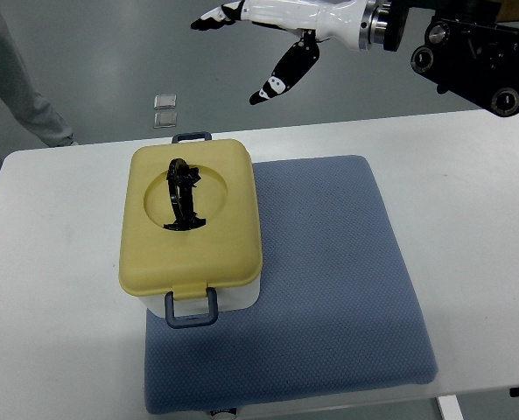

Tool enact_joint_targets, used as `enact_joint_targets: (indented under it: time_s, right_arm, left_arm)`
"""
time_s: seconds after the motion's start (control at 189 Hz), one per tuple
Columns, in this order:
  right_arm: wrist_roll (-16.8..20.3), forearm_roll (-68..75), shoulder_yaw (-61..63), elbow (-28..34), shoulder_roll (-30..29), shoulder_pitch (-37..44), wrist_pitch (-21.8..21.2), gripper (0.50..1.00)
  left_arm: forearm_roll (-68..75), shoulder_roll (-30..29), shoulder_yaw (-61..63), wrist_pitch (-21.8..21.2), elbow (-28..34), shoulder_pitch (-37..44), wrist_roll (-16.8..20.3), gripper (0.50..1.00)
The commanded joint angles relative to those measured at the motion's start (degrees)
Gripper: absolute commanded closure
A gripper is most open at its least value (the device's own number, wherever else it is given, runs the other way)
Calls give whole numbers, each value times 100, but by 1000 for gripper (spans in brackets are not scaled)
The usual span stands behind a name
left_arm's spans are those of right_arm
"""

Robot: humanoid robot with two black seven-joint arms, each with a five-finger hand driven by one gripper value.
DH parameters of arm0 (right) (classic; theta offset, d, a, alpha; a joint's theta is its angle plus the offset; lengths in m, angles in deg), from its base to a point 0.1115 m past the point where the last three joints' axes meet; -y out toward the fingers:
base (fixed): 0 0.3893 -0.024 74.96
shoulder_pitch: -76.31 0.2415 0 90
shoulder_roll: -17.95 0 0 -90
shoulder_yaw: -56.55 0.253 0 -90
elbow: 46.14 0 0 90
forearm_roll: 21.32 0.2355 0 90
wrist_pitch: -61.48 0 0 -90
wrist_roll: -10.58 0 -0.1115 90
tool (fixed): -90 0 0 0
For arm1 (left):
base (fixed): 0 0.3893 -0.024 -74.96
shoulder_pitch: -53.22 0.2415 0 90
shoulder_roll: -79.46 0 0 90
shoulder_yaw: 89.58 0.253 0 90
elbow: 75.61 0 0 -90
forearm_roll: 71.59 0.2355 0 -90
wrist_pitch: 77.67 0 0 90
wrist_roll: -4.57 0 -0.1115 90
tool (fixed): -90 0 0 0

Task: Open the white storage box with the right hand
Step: 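Raise the right hand and move it over the yellow lid's black handle, then close the right hand's fingers around the black handle on the lid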

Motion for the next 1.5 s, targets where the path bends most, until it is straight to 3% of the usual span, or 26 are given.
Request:
enact_joint_targets:
  time_s: [0.0,0.385,0.707,1.103,1.193,1.251,1.494]
  right_arm:
    - [-169,-397,4,368,-32,221,-81,570]
    - [-195,-1812,-488,579,-797,362,95,583]
    - [-160,-2401,-804,570,-964,423,297,605]
    - [-248,-2630,-1674,588,-1298,1302,262,611]
    - [-248,-2630,-1683,579,-1377,1293,253,642]
    - [-230,-2630,-1683,570,-1412,1285,253,699]
    - [-169,-2647,-1683,491,-1430,1249,306,720]
  left_arm:
    - [0,0,0,0,0,0,0,500]
    - [0,0,-9,0,0,0,0,500]
    - [0,0,0,0,0,0,0,500]
    - [0,0,0,0,0,0,0,500]
    - [0,0,0,0,0,0,0,500]
    - [0,0,0,0,0,0,0,500]
    - [0,0,0,0,0,0,0,500]
